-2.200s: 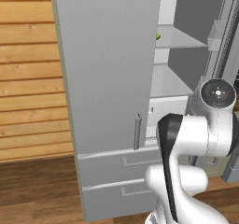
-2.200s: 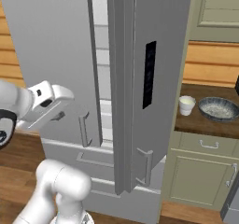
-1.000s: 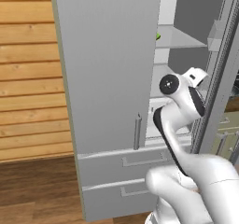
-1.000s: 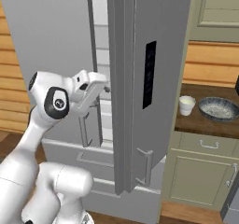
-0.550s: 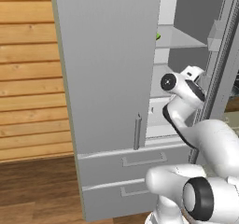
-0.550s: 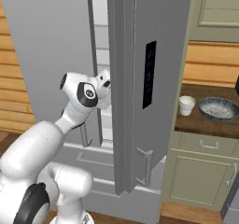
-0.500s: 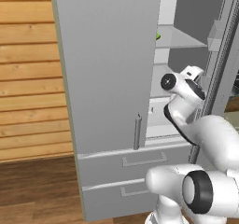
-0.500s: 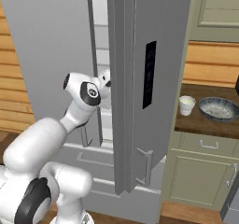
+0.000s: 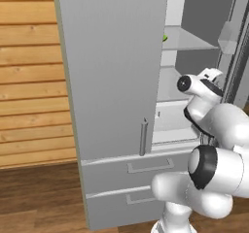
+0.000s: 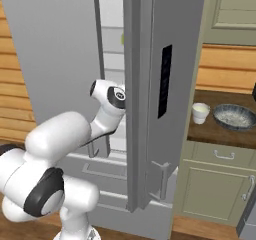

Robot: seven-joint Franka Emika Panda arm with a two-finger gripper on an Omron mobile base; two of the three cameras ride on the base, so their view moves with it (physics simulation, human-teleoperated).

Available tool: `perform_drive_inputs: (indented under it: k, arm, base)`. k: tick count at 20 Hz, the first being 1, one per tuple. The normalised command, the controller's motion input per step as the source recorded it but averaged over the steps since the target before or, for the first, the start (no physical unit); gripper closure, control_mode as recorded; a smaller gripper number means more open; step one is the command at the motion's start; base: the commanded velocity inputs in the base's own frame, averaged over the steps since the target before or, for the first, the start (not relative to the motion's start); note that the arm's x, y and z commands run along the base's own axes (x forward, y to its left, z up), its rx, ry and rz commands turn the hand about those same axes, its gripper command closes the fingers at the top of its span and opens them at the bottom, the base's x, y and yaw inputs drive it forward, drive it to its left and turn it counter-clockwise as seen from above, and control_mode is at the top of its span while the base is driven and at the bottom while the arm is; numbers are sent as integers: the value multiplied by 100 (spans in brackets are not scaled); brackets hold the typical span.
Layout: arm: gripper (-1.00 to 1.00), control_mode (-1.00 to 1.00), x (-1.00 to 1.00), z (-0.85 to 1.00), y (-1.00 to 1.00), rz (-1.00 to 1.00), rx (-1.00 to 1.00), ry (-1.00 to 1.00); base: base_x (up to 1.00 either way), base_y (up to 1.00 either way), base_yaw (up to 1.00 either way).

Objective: Grab a lemon wedge from the fridge and one ice cube from the ice bowl, and put them in the glass of lemonade.

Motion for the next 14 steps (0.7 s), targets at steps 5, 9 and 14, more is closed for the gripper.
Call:
perform_drive_inputs:
  k: [5, 9, 14]
  arm:
    - [-100, -100, -84, 2, -100, -15, 0, -1]
    - [-100, -100, -100, 48, -43, -3, 0, -14]
    - [-100, -100, -51, 78, 77, 0, -1, -32]
  base:
    - [0, 0, 0]
    - [0, 0, 0]
    - [0, 0, 0]
